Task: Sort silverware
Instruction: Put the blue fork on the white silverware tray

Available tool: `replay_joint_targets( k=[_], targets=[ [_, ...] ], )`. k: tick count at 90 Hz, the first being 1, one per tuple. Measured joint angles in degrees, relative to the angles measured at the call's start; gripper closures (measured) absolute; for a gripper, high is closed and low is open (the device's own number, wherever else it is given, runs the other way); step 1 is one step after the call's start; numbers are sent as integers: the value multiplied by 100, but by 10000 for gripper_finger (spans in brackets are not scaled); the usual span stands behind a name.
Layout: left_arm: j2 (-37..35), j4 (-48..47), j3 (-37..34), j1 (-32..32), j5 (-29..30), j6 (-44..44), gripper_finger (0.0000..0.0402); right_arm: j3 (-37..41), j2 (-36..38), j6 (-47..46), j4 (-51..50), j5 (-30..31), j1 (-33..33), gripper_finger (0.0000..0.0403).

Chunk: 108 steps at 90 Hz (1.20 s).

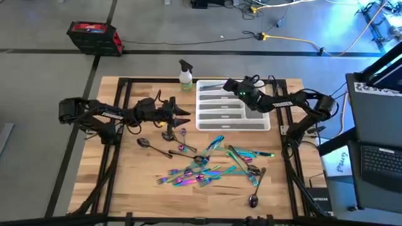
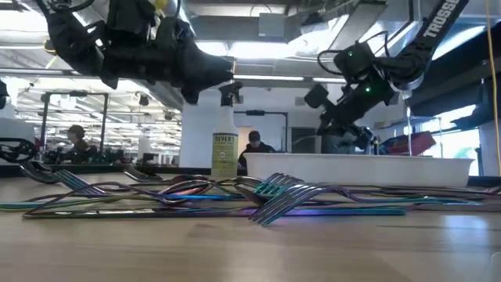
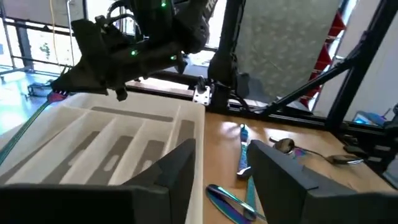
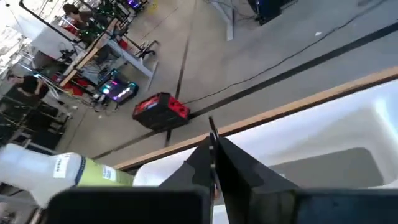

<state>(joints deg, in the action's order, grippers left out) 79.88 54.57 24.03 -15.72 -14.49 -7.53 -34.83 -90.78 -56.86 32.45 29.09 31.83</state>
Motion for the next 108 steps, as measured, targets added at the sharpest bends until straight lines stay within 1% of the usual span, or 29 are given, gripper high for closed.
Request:
replay_joint_targets(
  k=[10, 23, 29, 46, 58, 66, 72, 83, 93, 108],
  targets=[
    [0, 15, 0, -1, -3, -17, 263, -104, -2, 32, -181, 87, 1, 403],
    [0, -2, 0, -1, -41, 1, 263, -668, -37, 338, -1162, 183, -44, 403],
    [0, 7, 0, -1, -40, 10, 263, -914, -52, 525, -1487, 284, -45, 403],
    [0, 4, 0, -1, -42, 44, 263, -1475, -73, 776, -2402, 285, -31, 403],
    [0, 5, 0, -1, -40, 73, 263, -1721, -306, 801, -2503, 113, -31, 403],
    [0, 7, 0, -1, -40, 148, 263, -1843, -597, 653, -2507, 38, -31, 403],
    [0, 2, 0, -1, -41, 153, 263, -2009, -817, 579, -2457, -130, -9, 403],
    [0, 0, 2, -1, -183, 142, 263, -2196, -1144, 467, -2459, -222, -11, 403],
    [1, -3, 2, 22, -245, 39, 263, -2203, -1241, 442, -2521, -320, -20, 402],
    [2, -69, 2, 103, -246, 44, 263, -2210, -1259, 605, -2745, -268, -22, 401]
  ],
)
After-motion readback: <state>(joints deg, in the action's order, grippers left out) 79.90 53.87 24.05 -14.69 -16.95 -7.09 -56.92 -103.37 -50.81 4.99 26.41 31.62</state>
